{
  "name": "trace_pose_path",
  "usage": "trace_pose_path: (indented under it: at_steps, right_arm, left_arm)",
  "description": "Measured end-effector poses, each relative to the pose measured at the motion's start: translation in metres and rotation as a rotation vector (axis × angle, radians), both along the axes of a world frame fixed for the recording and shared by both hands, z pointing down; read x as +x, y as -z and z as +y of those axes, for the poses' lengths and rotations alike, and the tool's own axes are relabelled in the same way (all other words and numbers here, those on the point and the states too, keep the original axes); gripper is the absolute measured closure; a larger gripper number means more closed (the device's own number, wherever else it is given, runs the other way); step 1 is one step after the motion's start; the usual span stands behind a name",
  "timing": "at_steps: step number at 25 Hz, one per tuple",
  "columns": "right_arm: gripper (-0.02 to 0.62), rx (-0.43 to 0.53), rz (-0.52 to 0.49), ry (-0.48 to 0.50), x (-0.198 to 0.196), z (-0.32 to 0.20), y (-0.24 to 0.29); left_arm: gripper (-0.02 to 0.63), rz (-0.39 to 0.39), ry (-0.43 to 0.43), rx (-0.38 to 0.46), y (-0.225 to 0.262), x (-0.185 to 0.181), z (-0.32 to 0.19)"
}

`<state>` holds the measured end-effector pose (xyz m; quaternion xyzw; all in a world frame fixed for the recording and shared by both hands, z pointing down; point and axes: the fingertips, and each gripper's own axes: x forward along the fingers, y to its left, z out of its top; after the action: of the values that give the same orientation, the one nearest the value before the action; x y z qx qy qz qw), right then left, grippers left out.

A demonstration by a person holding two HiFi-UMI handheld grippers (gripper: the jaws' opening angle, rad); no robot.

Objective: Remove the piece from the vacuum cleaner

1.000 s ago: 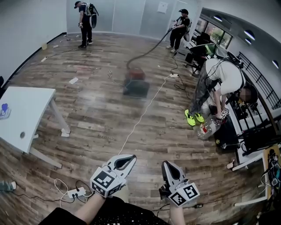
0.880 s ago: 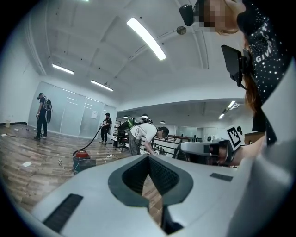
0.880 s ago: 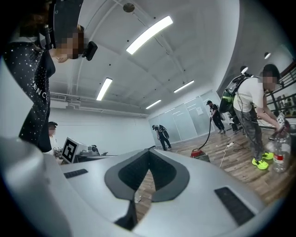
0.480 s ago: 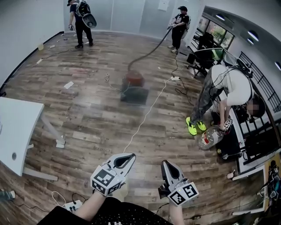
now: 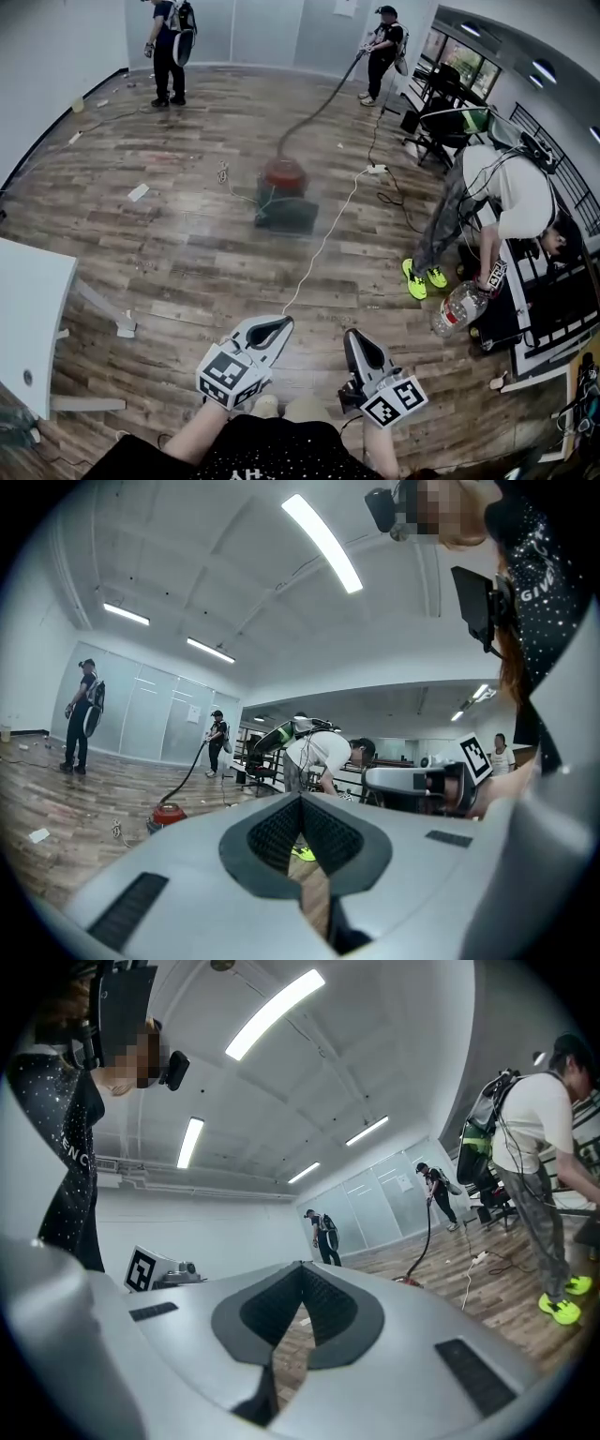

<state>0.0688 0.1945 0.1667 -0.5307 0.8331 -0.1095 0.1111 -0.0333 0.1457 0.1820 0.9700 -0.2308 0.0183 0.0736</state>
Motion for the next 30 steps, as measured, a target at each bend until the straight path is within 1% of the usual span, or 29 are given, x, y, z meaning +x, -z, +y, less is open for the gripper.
trace_pose_path:
  at_steps: [4, 7, 12, 16, 21, 24, 27, 30]
  right_arm:
    - [0.584, -0.040, 0.004, 0.021, 0.005, -0.030, -0.009]
    - [0.584, -0.045, -0.017, 0.034, 0.013, -0.062, -0.014]
    - [0.584, -0.058, -0.017, 0.096, 0.019, -0.123, -0.024]
    - [0.584, -0.067, -0.035, 0.104, 0.046, -0.184, -0.032]
    - [0.584, -0.071, -0.047, 0.088, 0.098, -0.269, -0.026]
    - [0.584, -0.057, -0.045, 0.089, 0.127, -0.316, -0.022]
    - [0.584, -0.036, -0.051, 0.093, 0.149, -0.354, -0.021]
    - [0.584, -0.037, -0.065, 0.107, 0.163, -0.384, -0.029]
  left_arm:
    - [0.600, 0.000, 0.029, -0.024, -0.006, -0.002, -0.030]
    - [0.600, -0.004, 0.065, -0.042, -0.015, -0.003, -0.057]
    - [0.600, -0.025, 0.117, -0.085, -0.032, 0.005, -0.113]
    - [0.600, -0.034, 0.125, -0.084, -0.034, 0.031, -0.174]
    - [0.598, -0.046, 0.113, -0.082, -0.022, 0.076, -0.259]
    - [0.600, -0.043, 0.114, -0.079, -0.016, 0.100, -0.305]
    - [0.599, -0.031, 0.116, -0.079, -0.016, 0.118, -0.335]
    - [0.599, -0.023, 0.126, -0.083, -0.019, 0.126, -0.356]
